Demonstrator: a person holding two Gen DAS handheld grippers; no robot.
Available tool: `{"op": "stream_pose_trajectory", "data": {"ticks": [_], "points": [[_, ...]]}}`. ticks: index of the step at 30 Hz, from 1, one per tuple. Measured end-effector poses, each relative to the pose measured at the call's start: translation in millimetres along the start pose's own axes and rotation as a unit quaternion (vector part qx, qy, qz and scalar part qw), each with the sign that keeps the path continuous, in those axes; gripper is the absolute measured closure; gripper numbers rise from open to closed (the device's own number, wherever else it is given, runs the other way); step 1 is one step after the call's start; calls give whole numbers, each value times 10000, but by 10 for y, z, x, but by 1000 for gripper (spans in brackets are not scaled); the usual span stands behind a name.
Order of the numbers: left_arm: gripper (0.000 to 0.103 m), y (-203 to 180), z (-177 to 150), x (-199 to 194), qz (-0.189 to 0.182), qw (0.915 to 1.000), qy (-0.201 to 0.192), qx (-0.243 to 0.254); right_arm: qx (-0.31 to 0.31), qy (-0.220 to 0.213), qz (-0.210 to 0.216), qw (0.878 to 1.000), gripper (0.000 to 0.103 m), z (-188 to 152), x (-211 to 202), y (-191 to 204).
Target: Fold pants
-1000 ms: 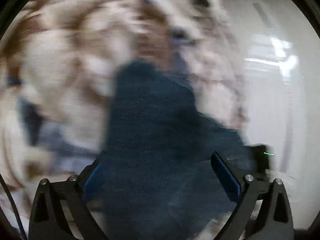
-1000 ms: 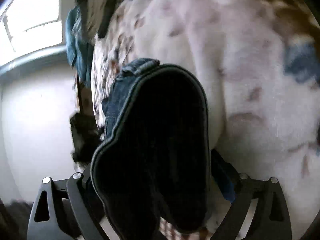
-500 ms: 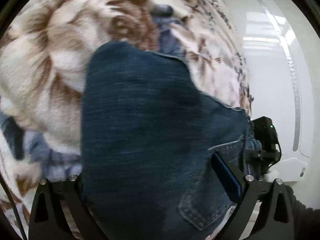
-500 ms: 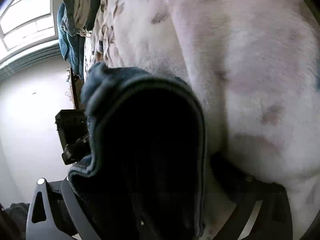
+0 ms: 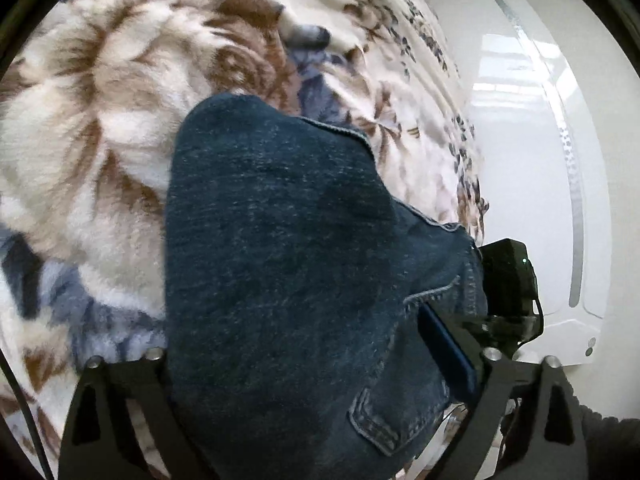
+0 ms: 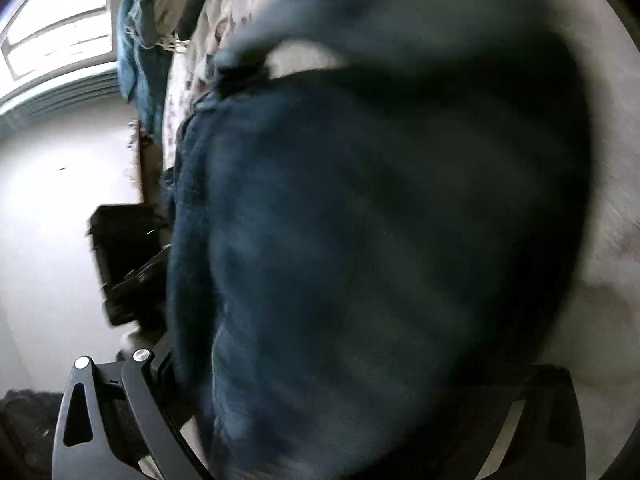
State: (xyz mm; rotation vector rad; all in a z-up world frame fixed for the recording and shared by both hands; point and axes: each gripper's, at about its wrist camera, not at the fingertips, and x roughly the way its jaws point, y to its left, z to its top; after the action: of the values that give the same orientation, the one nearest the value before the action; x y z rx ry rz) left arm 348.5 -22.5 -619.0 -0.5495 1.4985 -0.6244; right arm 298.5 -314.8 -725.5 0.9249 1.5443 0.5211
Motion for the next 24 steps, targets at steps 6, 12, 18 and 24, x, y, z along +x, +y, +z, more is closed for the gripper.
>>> {"op": "stream_pose_trajectory", "data": {"ticks": [6,12,18,24], "points": [[24,-141,-8,-116,-25,9999,58,104,-49,-369,-74,9993,43,-212,-167,121],[24,-302,49,-230,10,9996,152,237,178,-501,14,9986,49,-338,-165,196],[24,-485,244,-653,138,9994,25,331,37,-611,97,9981,50,-350,-527,678],[24,-856,884,-1317,309,9980,-373,408,-395,-709,253,9964,50,151,-933,1519]]}}
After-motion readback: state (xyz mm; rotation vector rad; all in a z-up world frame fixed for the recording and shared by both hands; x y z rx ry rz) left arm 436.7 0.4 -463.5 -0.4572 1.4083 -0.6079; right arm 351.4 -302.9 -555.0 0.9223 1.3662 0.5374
